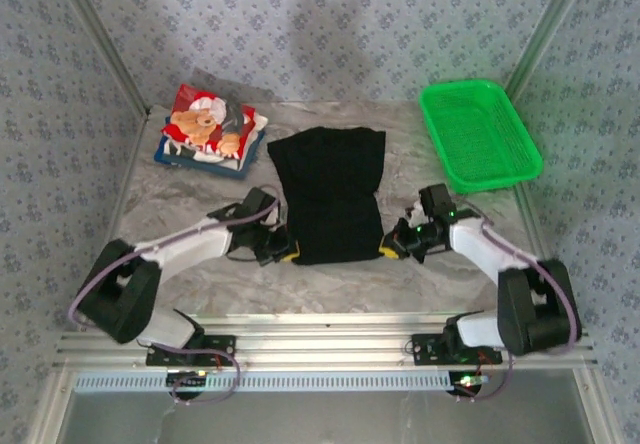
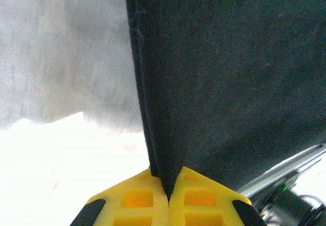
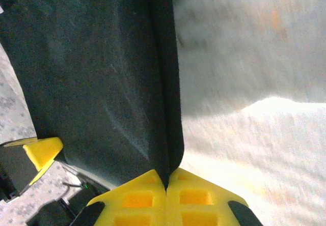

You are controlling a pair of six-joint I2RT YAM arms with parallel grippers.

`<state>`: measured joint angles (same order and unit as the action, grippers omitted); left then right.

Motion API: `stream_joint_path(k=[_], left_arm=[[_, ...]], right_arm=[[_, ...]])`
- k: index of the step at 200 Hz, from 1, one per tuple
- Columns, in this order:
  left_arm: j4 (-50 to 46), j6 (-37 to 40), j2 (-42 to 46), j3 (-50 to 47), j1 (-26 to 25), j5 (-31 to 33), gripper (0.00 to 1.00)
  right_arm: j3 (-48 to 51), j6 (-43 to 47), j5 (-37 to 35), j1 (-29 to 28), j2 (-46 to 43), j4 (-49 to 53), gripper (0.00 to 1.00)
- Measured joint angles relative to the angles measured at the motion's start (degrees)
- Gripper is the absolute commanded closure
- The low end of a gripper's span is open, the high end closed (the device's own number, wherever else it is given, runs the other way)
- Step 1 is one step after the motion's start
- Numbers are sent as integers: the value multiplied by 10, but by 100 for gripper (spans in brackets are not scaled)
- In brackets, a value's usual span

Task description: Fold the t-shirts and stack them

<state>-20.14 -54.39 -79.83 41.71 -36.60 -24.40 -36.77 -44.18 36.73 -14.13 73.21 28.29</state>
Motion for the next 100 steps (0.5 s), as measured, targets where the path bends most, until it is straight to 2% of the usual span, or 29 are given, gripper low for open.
stream_joint_path(k=[26, 57, 77, 100], left_arm=[[-36, -54, 112, -72, -48, 20, 100], [-80, -104, 241, -96, -78, 36, 100], [-99, -118, 288, -95, -79, 42, 100], [-121, -119, 290, -76, -75, 42, 100]], right_arm=[[63, -77, -24, -71, -139, 38, 100], [99, -184, -60, -156, -288, 76, 100], [94, -224, -80, -189, -321, 96, 100], [53, -238, -97, -201, -304, 135, 100]])
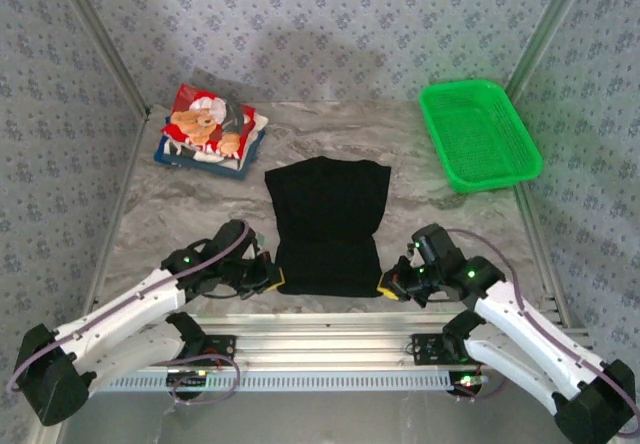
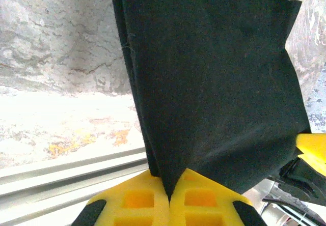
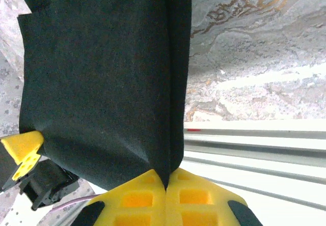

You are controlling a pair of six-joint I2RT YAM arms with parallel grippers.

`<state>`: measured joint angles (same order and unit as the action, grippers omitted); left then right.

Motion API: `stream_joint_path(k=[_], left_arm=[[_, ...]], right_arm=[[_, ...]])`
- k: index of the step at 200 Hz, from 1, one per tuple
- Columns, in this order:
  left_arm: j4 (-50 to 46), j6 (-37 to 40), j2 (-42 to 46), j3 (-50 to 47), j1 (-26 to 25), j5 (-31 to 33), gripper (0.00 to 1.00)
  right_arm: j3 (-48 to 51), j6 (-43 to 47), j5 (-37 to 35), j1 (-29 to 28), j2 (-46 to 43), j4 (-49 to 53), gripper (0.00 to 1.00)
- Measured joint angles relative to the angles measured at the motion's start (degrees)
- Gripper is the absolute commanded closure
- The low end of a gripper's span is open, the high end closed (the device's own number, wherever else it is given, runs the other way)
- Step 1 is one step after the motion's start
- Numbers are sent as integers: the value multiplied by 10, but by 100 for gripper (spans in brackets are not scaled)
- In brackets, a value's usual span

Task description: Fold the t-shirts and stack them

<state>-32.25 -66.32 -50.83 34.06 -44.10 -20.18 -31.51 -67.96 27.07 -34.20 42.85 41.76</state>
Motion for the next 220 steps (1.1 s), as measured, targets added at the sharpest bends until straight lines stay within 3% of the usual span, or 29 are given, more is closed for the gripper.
stream_joint_path(k=[33, 97, 155, 220], left_arm=[[-40, 31, -63, 97, 53, -13, 100], [-66, 136, -193, 242, 179, -80, 100], [-61, 193, -323, 342, 237, -139, 100], [-37, 230, -449, 424, 283, -176, 100]], right_arm=[[-122, 37, -14, 19, 80, 51, 100], [-299, 169, 18, 143, 271, 78, 100], [-455, 267, 60, 214, 438, 94, 100], [-574, 325, 83, 236, 591, 104, 100]])
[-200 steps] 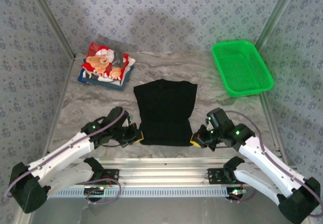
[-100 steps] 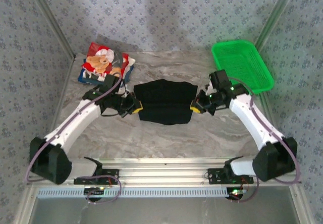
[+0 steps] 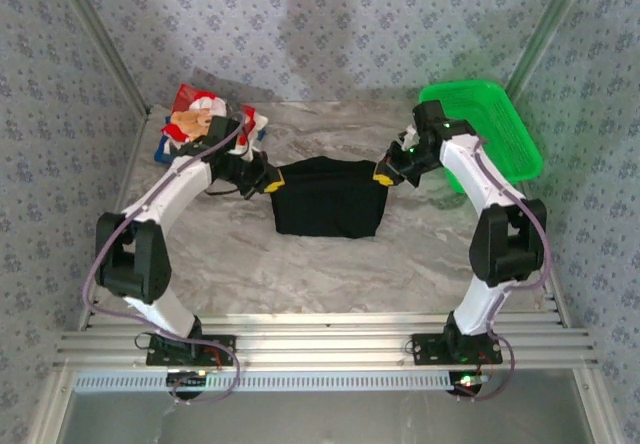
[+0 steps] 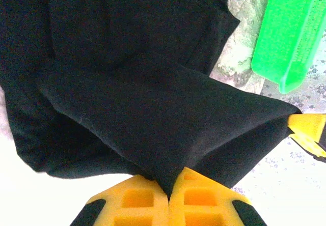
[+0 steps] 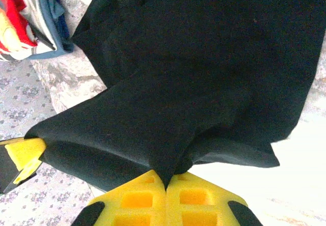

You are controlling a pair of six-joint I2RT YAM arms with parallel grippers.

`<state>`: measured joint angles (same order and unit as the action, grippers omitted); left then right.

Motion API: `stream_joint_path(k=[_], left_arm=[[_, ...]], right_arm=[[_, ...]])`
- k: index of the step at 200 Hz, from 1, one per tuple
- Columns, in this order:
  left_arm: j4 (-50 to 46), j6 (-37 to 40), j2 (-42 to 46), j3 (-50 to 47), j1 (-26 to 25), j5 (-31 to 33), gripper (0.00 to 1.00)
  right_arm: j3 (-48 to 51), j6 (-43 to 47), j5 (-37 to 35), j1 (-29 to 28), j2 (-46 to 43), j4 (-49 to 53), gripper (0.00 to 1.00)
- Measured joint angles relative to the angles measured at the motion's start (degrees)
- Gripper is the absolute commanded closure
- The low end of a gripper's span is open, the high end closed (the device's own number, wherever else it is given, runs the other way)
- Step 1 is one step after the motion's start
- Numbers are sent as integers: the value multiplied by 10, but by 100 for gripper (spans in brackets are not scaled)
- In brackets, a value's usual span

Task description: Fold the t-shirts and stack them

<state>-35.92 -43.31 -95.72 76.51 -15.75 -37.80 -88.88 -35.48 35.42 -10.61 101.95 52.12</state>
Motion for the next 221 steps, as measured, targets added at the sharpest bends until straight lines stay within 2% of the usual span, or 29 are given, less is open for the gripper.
stream_joint_path(k=[46, 54, 60, 71, 90, 96, 107, 145, 159, 181, 202, 213, 221], left_arm=[[13, 23, -105, 50, 24, -18, 96], [14, 27, -128, 67, 26, -21, 92], [14, 31, -146, 82, 28, -22, 86], [15, 38, -180, 110, 30, -23, 67], [14, 41, -234, 162, 41, -17, 55], [14, 39, -249, 179, 46, -16, 51], [10, 37, -266, 209, 54, -15, 47], [-30, 34, -268, 356, 73, -1, 43], [-31, 35, -223, 355, 74, 4, 42], [-24, 34, -103, 265, 72, 9, 44], [-5, 28, 3, 156, 57, 8, 61], [6, 24, 28, 118, 40, 4, 70], [19, 22, 33, 93, 23, 0, 73]], right_arm=[[-50, 13, 7, 11, 97, -7, 99], [-58, 14, 7, 12, 115, -11, 94], [-66, 15, 7, 14, 130, -12, 88], [-87, 17, 3, 16, 160, -14, 74], [-135, 23, -9, 29, 219, -13, 63], [-152, 24, -12, 34, 236, -14, 56], [-183, 17, -16, 44, 263, -16, 48], [-270, 18, -22, 66, 263, -20, 35], [-263, 25, -25, 64, 227, -19, 35], [-176, 31, -20, 49, 125, -38, 40], [-53, 21, -1, 13, 26, -81, 66], [17, 4, 8, -14, -10, -119, 79], [59, -11, 15, -34, -21, -145, 86]])
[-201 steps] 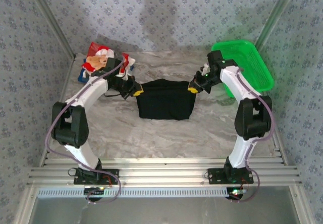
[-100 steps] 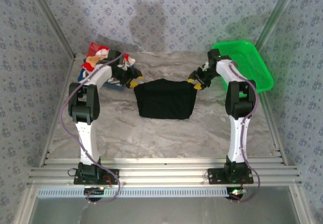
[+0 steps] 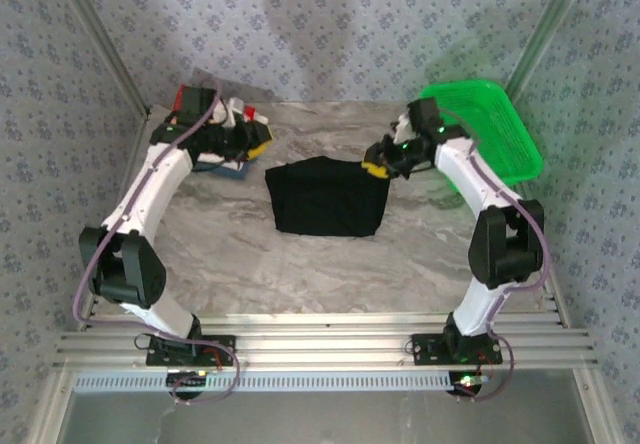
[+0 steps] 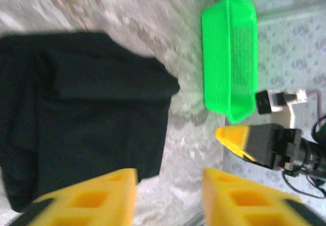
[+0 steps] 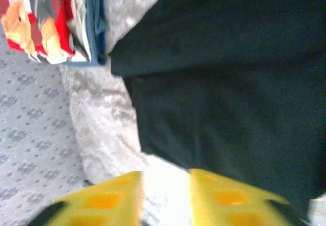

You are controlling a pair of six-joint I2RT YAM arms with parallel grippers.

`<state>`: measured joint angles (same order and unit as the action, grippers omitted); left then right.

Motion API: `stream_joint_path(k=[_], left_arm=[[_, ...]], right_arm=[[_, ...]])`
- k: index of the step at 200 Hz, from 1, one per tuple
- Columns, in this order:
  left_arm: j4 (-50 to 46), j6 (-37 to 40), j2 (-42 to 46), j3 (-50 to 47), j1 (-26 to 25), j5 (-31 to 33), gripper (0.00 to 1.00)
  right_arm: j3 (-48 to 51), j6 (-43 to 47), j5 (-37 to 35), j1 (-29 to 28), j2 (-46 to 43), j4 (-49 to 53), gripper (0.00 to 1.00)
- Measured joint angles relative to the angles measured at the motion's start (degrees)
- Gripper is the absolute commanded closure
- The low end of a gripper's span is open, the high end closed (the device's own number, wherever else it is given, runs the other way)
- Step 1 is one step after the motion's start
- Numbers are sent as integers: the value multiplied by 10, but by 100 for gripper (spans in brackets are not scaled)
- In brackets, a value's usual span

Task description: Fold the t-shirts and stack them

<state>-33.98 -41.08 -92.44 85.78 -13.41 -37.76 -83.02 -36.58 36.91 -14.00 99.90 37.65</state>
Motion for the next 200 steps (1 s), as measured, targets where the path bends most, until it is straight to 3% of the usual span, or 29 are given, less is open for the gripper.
stream_joint_path(k=[22, 52, 94, 116, 144, 167, 200], left_arm=[[40, -10, -32, -59, -43, -8, 78], [85, -31, -141, -73, -76, -16, 78], [103, -58, -296, 36, -72, 0, 77], [111, -75, -341, 93, -62, 17, 71], [116, -94, -363, 129, -47, 34, 59], [115, -100, -355, 136, -38, 41, 49], [82, -78, -264, 90, -37, 63, 36]], right_arm=[[63, -30, 7, -29, 26, -50, 89], [65, -46, 13, -15, 104, -104, 89], [-50, -59, 44, 28, 240, -144, 79], [-117, -66, 64, 43, 292, -157, 72], [-168, -76, 82, 57, 335, -164, 71], [-170, -82, 91, 65, 340, -164, 63], [-166, -60, 82, 61, 309, -128, 41]])
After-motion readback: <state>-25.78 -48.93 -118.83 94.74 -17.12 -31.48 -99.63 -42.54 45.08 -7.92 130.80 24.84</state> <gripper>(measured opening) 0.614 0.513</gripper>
